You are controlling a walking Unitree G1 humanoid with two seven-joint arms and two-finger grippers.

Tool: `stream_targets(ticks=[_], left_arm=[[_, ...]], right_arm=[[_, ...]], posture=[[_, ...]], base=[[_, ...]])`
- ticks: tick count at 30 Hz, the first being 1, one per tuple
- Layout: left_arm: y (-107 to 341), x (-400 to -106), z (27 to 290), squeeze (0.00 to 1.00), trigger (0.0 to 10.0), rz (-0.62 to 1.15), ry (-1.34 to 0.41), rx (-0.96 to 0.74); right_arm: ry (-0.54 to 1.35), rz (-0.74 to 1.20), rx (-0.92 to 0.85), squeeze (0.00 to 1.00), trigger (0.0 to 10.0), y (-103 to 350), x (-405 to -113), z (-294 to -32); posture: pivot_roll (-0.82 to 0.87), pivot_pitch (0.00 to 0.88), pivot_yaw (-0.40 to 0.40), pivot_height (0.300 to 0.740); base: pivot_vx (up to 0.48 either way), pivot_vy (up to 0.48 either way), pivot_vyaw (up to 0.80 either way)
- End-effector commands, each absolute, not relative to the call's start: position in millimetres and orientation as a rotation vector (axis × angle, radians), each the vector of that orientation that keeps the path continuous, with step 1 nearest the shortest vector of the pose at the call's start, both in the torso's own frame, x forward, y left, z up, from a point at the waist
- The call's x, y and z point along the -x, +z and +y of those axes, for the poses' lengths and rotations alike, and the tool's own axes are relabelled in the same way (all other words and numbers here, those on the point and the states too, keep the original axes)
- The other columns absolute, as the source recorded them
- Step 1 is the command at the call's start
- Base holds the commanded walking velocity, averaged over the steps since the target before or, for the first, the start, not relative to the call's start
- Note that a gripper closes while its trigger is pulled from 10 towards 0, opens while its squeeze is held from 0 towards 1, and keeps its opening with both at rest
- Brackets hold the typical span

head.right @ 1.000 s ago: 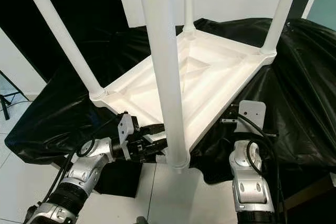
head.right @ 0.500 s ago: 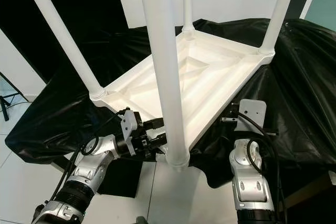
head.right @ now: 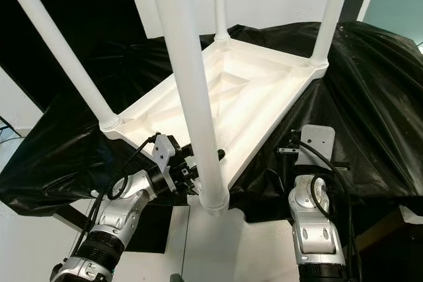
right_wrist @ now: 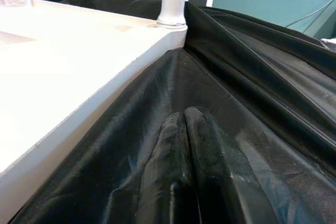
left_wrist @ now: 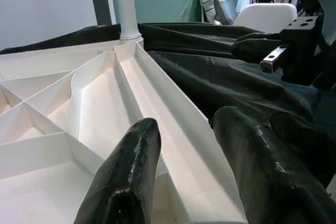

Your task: Building children table

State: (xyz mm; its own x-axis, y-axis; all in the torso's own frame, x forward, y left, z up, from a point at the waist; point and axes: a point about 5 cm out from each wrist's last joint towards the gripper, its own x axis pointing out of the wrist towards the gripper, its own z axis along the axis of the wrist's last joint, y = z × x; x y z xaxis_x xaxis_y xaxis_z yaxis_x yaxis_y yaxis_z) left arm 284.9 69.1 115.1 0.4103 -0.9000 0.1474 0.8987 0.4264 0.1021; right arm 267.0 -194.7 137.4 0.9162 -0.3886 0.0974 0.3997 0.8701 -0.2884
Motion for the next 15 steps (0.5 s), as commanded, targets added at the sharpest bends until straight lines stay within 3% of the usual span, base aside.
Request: stream_targets(ticks=[1, 9, 15], left_arm=[[110, -287, 74, 0.0, 10.0, -0.168, -1.054, -0.013], [109, -294, 78, 0.0, 10.0, -0.144, -1.001, -0.021], [98, -281, 92, 0.0, 10.0, -0.025, -1.169, 0.027]], right_arm=[[-0.409, -0.043, 0.296, 0.0, 10.0, 138, -268, -193], [-0.41, -0.041, 0.298, 0.0, 10.0, 138, -268, -193], [-0.408, -0.036, 0.299, 0.0, 10.0, 137, -269, -193]], posture=[[-0.07, 0.0, 0.091, 0.74], [-0.07, 0.0, 0.092, 0.74], [-0.07, 0.0, 0.094, 0.74]], base=[[0.0, 0.0, 0.0], [0.0, 0.0, 0.0], [0.0, 0.0, 0.0]])
